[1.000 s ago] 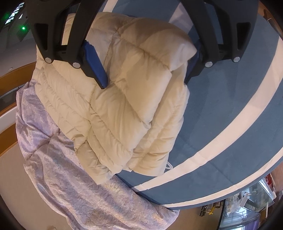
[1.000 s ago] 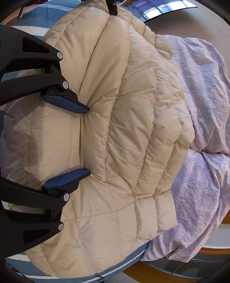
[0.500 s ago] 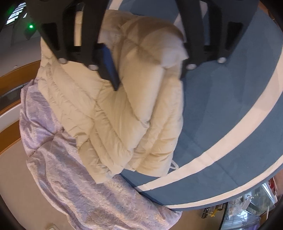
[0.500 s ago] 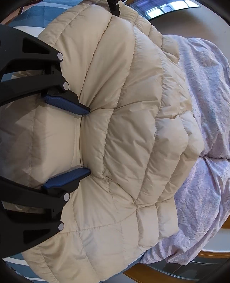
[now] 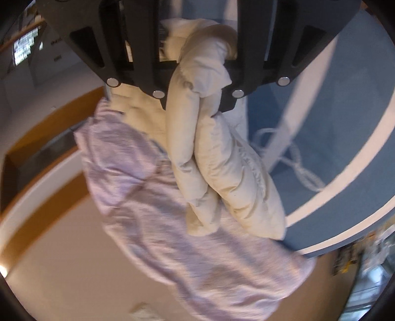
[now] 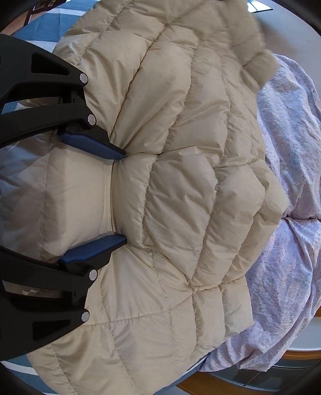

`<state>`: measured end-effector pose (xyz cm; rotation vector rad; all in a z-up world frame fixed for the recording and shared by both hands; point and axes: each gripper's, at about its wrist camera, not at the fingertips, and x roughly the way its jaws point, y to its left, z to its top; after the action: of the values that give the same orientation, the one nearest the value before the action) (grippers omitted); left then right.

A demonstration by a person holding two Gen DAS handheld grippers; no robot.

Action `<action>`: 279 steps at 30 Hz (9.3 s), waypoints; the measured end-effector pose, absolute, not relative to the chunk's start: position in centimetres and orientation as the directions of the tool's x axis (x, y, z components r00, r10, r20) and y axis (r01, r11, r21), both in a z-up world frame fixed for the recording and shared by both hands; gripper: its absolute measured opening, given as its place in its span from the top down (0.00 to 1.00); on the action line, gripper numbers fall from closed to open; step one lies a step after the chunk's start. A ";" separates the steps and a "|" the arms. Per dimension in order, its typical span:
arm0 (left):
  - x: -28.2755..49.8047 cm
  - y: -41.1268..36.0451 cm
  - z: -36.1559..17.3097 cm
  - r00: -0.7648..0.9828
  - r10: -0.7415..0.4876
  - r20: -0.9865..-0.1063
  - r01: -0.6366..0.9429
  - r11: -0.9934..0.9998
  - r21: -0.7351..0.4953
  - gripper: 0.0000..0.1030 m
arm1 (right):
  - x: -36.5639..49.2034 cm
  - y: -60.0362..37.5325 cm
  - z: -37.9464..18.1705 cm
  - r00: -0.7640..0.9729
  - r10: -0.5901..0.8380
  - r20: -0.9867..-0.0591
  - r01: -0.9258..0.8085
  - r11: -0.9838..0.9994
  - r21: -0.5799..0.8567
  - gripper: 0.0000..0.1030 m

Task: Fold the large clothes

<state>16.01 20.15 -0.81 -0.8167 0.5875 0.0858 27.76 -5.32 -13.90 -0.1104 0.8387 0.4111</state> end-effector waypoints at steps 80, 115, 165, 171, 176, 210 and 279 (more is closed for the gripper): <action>26.5 -8.9 0.5 0.651 -0.298 -0.698 0.011 0.923 -0.384 0.38 | 27.6 -23.8 -14.1 0.634 0.258 -0.729 -0.229 0.963 0.141 0.37; 27.5 -7.2 -6.0 0.611 -0.051 -0.790 -0.124 0.979 -0.159 0.30 | 28.0 -28.9 -12.2 0.677 0.229 -0.699 -0.176 0.973 0.149 0.37; 27.2 -7.8 -5.1 0.644 -0.120 -0.755 -0.012 0.986 -0.167 0.28 | 35.8 -25.5 -12.6 0.649 0.163 -0.743 -0.060 0.985 0.164 0.76; 27.6 -7.1 -3.1 0.672 -0.087 -0.735 -0.020 0.991 -0.135 0.28 | 35.7 -25.4 -12.7 0.657 0.165 -0.736 -0.060 0.984 0.167 0.76; 29.7 -5.8 -1.4 0.693 -0.040 -0.720 -0.039 0.995 -0.093 0.28 | 35.6 -25.4 -12.8 0.668 0.165 -0.726 -0.061 0.984 0.167 0.76; 39.3 -3.8 -8.1 0.698 0.117 -0.706 -0.109 0.992 0.057 0.02 | 35.2 -25.3 -13.0 0.711 0.134 -0.691 -0.051 0.989 0.139 0.75; 35.0 2.1 -8.1 0.608 0.039 -0.793 -0.163 0.984 -0.077 0.02 | 38.3 -33.1 -14.9 0.513 0.503 -0.695 0.014 0.805 0.593 0.08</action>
<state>34.98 2.09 -8.11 -0.1469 0.9108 0.1174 38.29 -33.07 -14.92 0.5842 0.9998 0.3150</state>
